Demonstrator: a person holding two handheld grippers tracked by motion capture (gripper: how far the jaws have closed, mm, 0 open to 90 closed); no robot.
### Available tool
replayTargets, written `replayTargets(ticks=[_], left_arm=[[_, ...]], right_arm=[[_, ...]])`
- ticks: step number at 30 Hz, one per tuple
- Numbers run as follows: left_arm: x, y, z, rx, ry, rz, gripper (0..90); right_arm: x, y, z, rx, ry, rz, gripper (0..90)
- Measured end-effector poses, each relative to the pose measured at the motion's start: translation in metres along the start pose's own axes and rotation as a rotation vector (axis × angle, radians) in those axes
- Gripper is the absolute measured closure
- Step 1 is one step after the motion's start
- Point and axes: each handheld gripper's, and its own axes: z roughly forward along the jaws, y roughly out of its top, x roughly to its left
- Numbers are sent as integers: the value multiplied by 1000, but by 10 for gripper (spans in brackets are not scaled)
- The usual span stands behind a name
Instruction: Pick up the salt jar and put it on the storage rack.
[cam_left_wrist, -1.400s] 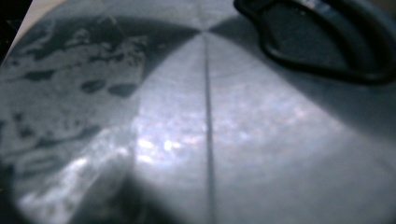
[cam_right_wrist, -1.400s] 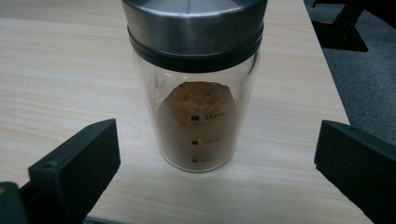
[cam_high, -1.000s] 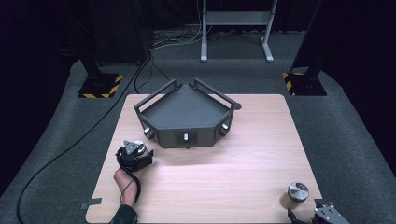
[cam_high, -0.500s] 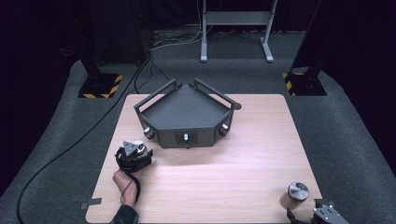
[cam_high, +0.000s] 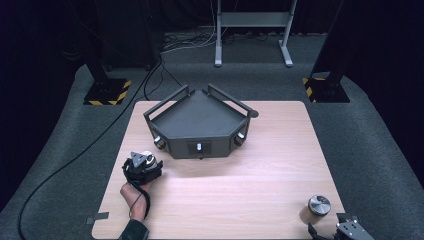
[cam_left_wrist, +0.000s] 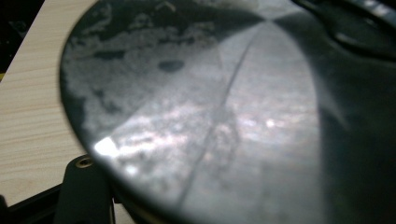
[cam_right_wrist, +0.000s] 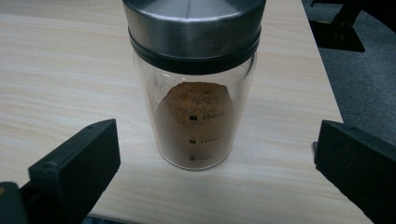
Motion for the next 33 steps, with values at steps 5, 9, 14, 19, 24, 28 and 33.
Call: replayTargets(ticks=[5,9,14,19,24,28,33], left_arm=[[-1,2,-3,0,0,5,314],[0,5,-6,5,-2,13,314],[-1,7,-11,2,0,15,314],[-2,9,-15,-8,-2,23,314],[-3,12,-21,-21,-11,34,314],[-4,18,-23,-18,-28,48,314],[-7,21,-25,-23,-39,59,314]], right_arm=[[0,1,0,2,-1,-2,0],[1,0,0,1,-3,-2,0],[1,1,0,4,-4,-3,0],[1,1,0,3,-2,-2,0],[1,1,0,5,-2,0,0],[0,2,0,9,-2,0,0],[0,2,-1,6,0,1,0]])
